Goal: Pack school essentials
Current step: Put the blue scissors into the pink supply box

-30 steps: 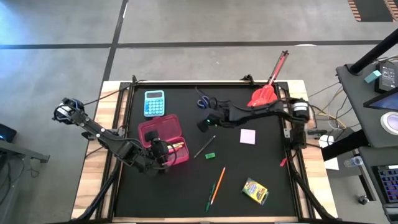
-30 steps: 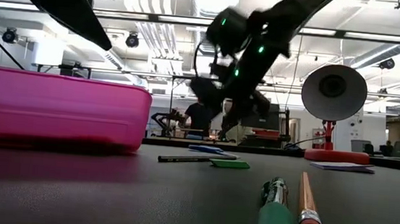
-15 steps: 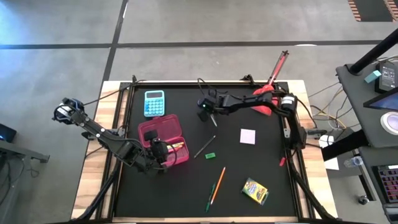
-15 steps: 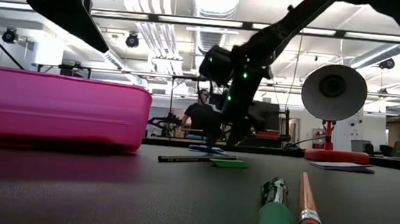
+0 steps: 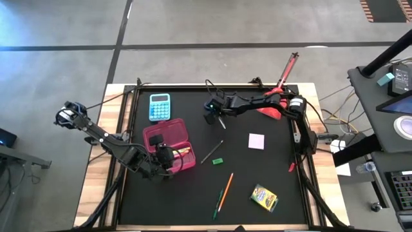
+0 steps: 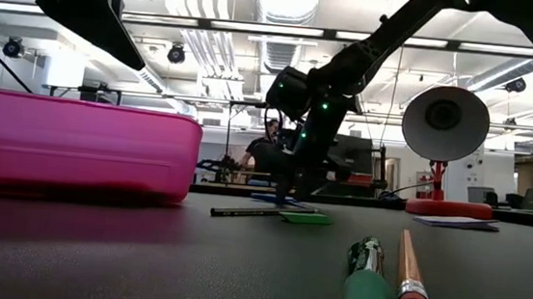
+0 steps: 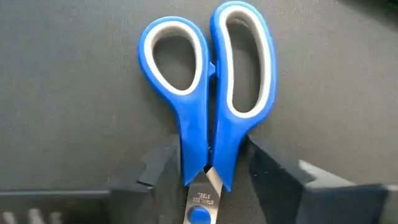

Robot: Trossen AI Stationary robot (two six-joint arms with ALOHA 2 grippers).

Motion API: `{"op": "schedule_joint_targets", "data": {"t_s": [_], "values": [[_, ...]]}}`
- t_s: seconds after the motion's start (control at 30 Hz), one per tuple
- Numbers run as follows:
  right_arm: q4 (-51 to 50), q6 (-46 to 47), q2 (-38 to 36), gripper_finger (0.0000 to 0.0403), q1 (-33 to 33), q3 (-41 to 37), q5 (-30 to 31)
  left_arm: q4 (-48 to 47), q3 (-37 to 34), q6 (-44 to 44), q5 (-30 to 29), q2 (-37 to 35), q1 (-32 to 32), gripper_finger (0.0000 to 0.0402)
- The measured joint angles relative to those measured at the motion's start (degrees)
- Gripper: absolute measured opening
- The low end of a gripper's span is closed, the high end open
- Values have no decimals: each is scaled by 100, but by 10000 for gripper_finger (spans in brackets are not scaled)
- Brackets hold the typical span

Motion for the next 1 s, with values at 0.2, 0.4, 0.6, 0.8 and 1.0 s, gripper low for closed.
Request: {"op": "schedule_joint_targets", "data": {"t_s": [0.2, 0.4, 0.6, 0.8, 1.0], "values": [[-42, -11, -2, 96, 0, -9, -21, 1, -2, 0, 0, 0, 0, 146], [-457, -143, -410, 96, 83, -57, -94, 1, -2, -4, -2, 0, 0, 146], [-1036, -195, -1273, 96, 357, -80, 285, 71, -18, -145, -20, 0, -2, 146], [-1383, -182, -2125, 96, 1044, -456, 800, 977, -414, -154, -192, 0, 0, 146], [-1441, 163, -2948, 96, 2197, -1019, 1787, 2548, -1031, 108, -483, 0, 36, 146]]}}
